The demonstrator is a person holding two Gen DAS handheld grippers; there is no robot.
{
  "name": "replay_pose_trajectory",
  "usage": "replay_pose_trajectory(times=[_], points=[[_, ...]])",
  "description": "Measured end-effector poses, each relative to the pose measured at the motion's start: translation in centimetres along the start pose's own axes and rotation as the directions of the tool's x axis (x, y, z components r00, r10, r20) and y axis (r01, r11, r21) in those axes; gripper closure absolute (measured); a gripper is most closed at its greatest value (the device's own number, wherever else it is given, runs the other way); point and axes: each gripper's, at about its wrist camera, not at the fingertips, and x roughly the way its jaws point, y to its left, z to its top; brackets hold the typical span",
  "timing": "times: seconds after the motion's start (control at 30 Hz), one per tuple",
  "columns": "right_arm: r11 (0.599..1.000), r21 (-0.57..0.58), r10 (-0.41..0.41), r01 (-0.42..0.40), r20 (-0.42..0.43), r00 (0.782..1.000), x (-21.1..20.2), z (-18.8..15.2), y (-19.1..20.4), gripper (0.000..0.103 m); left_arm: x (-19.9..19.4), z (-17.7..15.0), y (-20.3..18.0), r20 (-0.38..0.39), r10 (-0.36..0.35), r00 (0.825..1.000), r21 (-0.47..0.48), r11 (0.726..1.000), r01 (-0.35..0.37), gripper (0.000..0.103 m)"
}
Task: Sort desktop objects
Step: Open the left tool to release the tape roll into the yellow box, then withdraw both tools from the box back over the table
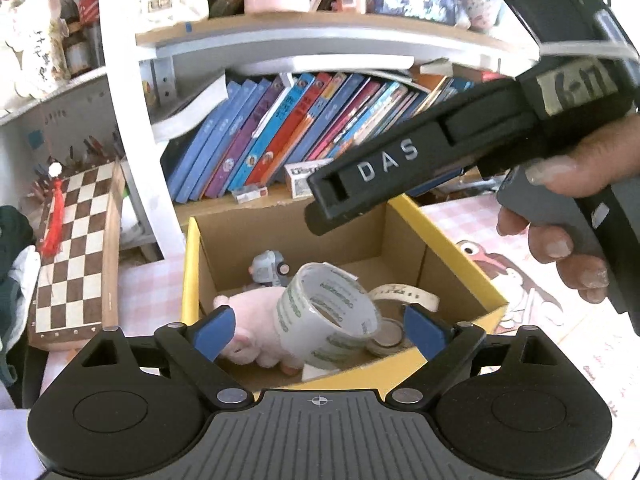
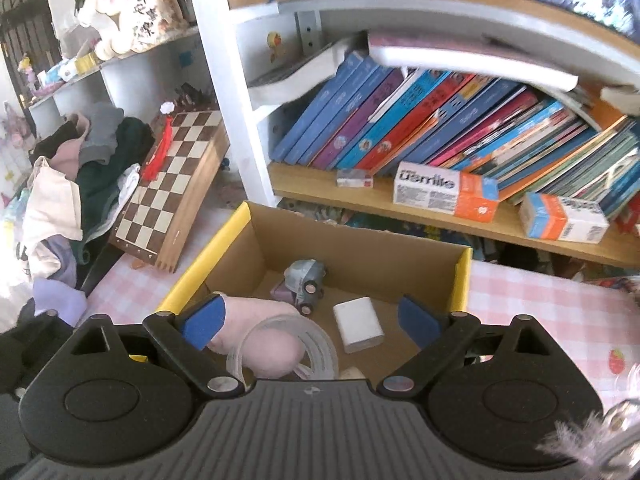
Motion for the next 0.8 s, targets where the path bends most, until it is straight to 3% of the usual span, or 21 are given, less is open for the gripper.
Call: replay_pose_trajectory(times=[0.37, 0.8], points=[[0.994, -0.015, -0.105, 0.109, 0.164, 0.981, -7.0, -4.2, 1.7, 0.009, -5.6, -2.9, 0.6, 0.051, 0.017, 0.999, 0.004, 1.0, -0.018, 0.009], [0.98, -0.031, -0.188, 0.197, 0.188, 0.964, -12.6, -11.6, 4.0, 0.008, -9.9, -7.2, 0.6, 0.051, 0.018, 0.999, -0.011, 1.0, -0.018, 0.009]])
